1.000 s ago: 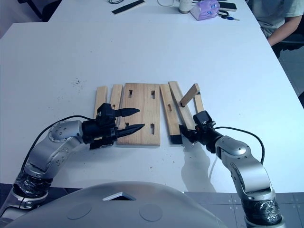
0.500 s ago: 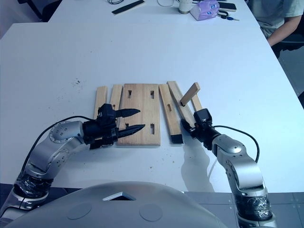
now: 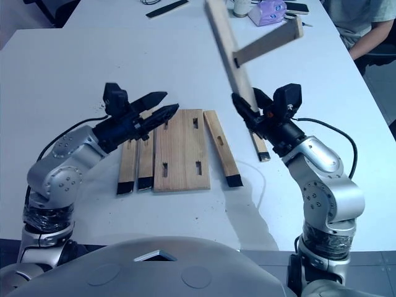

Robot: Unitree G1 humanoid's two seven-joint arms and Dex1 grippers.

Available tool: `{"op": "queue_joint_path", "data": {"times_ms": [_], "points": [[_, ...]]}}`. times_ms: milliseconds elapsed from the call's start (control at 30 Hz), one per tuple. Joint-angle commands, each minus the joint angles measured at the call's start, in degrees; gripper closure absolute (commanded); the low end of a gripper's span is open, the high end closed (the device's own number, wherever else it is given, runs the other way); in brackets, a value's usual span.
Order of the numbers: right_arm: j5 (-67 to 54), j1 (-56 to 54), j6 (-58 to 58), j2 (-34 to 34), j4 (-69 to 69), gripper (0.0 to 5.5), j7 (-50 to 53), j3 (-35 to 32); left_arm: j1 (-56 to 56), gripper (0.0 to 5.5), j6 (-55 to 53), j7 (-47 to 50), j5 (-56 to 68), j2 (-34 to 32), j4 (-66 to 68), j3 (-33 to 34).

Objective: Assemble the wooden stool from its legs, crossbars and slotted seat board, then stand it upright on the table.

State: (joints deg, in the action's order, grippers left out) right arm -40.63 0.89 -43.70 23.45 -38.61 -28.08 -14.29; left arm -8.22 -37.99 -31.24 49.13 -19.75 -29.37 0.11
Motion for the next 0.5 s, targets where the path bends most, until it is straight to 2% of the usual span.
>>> {"op": "queue_joint_path", "data": {"times_ms": [33, 167, 267, 500], "points": [[-15.77, 0.84, -2.64, 7.06, -5.33, 3.43, -11.98, -2.99, -2.07, 3.3, -6.87, -1.94, 17.36, -1.86, -3.21, 3.64], [-23.51, 1.41, -3.31, 13.25, -5.12, 3.43, -18.14, -5.17, -2.65, 3.35, -10.09, -3.84, 26.16, -4.93, -3.23, 4.8], [-24.63, 2.44, -3.14, 17.31, -4.61, 3.43, -21.51, -5.7, -3.16, 3.35, -10.34, -4.25, 29.33, -6.12, -3.6, 5.24], [-24.21, 4.92, -2.3, 21.17, -1.4, 3.45, -27.27, -3.69, -3.71, 3.35, -8.97, -4.31, 31.1, -6.46, -4.55, 5.03]]}}
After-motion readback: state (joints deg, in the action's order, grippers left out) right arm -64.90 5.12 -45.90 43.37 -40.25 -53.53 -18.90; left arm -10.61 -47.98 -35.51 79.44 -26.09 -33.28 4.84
